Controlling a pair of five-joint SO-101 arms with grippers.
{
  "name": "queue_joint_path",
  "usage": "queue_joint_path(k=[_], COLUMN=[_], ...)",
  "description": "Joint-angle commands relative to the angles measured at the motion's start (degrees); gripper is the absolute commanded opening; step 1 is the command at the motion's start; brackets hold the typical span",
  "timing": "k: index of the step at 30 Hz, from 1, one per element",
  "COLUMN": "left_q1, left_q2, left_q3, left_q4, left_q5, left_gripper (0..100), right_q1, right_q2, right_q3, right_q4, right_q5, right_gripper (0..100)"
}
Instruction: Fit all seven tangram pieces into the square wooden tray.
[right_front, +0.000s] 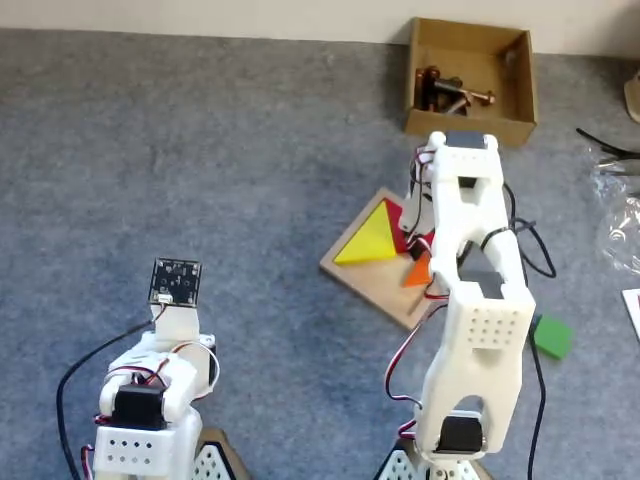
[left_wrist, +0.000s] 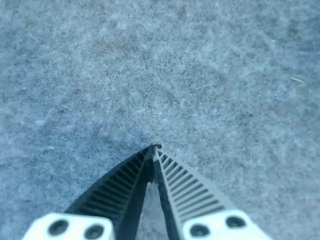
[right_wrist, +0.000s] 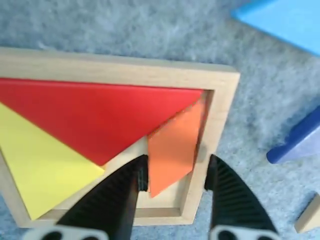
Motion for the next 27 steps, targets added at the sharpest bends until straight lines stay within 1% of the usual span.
queue_joint_path(k=[1,6,12,19,21,22,25,27], left_q1=[0.92,0.92,0.92,0.92,0.92,0.92,0.92,0.92], left_q2=[-0.4,-0.4,-0.4,-0.4,-0.4,-0.4,-0.4,-0.4], left_q3=[1.1,1.1,1.1,1.1,1.1,1.1,1.1,1.1], left_q4=[-0.09,-0.09,-0.09,-0.09,-0.09,-0.09,-0.09,-0.09], left_q5=[0.44,0.44,0.44,0.44,0.44,0.44,0.44,0.44], left_gripper=[1,1,1,1,1,1,1,1], right_q1=[0.48,-0.66,-6.81,-9.27,-9.98,-10.07,-11.38,-12.0], right_q2=[-4.35,-4.44,-5.14,-10.51,-11.21,-11.3,-11.03,-11.12], right_q3=[-1.19,-0.84,-1.89,-3.47,-0.48,1.36,5.58,7.16], right_q4=[0.31,-0.48,7.08,7.25,7.34,7.34,6.99,6.99], right_q5=[-0.26,-0.26,-0.26,-0.26,-0.26,-0.26,-0.18,-0.18], right_gripper=[18.2,18.1,18.1,18.0,18.0,17.3,10.7,8.0])
